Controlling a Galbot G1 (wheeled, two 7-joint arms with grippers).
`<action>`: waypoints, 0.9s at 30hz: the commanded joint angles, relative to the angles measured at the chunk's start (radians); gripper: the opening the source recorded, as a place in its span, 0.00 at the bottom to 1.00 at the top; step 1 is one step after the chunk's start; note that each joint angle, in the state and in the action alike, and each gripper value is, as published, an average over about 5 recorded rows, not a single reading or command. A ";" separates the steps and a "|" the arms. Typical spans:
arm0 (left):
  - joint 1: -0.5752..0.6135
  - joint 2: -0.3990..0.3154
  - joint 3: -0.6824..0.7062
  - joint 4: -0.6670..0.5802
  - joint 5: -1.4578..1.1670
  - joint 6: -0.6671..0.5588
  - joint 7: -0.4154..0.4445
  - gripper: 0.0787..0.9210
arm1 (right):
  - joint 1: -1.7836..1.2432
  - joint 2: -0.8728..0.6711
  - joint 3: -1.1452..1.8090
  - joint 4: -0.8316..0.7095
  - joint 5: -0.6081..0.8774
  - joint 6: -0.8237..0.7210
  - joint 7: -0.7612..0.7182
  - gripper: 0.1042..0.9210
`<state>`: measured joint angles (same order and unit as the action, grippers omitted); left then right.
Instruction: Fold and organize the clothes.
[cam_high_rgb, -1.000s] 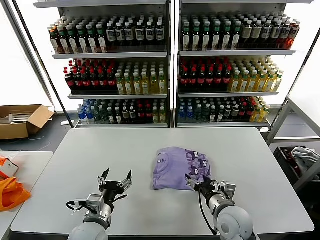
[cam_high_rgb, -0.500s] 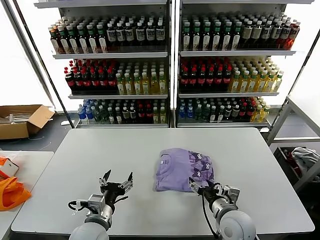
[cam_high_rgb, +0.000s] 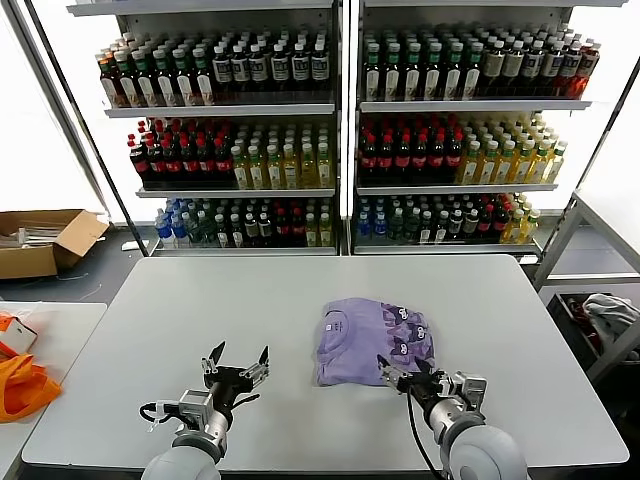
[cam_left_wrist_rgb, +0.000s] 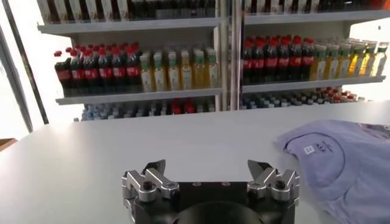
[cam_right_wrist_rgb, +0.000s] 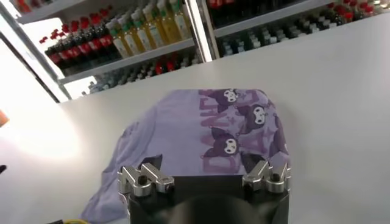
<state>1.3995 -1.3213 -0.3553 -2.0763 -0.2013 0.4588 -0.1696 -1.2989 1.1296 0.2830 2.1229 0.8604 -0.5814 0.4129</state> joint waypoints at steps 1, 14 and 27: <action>0.006 0.000 -0.003 -0.003 0.001 0.001 0.001 0.88 | -0.018 -0.009 -0.021 0.052 0.081 0.001 0.030 0.88; -0.001 0.002 -0.002 0.014 -0.001 0.003 0.005 0.88 | -0.056 0.003 0.041 0.062 0.085 0.001 0.028 0.88; 0.004 0.006 -0.002 0.010 -0.003 0.005 0.008 0.88 | -0.050 0.011 0.077 -0.007 0.096 0.001 0.032 0.88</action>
<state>1.4008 -1.3180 -0.3554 -2.0621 -0.2033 0.4626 -0.1611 -1.3443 1.1368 0.3384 2.1568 0.9450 -0.5811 0.4441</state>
